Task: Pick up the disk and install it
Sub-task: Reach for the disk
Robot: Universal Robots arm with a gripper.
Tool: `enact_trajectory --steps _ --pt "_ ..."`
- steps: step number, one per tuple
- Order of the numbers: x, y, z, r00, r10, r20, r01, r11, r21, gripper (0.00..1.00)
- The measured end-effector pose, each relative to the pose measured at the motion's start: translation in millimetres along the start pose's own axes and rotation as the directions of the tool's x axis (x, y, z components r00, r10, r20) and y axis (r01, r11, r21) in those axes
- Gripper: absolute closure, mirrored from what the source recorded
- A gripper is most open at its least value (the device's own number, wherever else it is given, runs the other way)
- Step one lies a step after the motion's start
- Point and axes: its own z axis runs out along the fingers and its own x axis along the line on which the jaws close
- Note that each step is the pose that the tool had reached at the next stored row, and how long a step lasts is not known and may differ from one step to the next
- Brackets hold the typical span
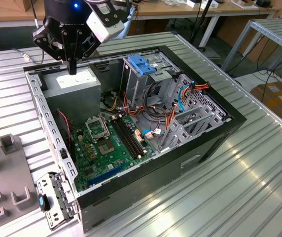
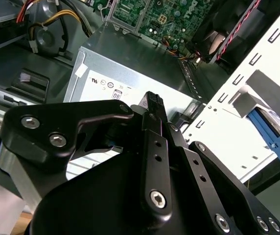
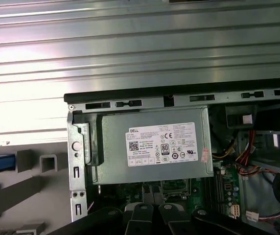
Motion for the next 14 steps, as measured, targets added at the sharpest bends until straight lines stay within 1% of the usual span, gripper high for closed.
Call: enact_trajectory --steps 14 --pt "1.3 -0.1 0.4 1.0000 0.000 -0.0074 0.000 1.0000 0.0006 0.89"
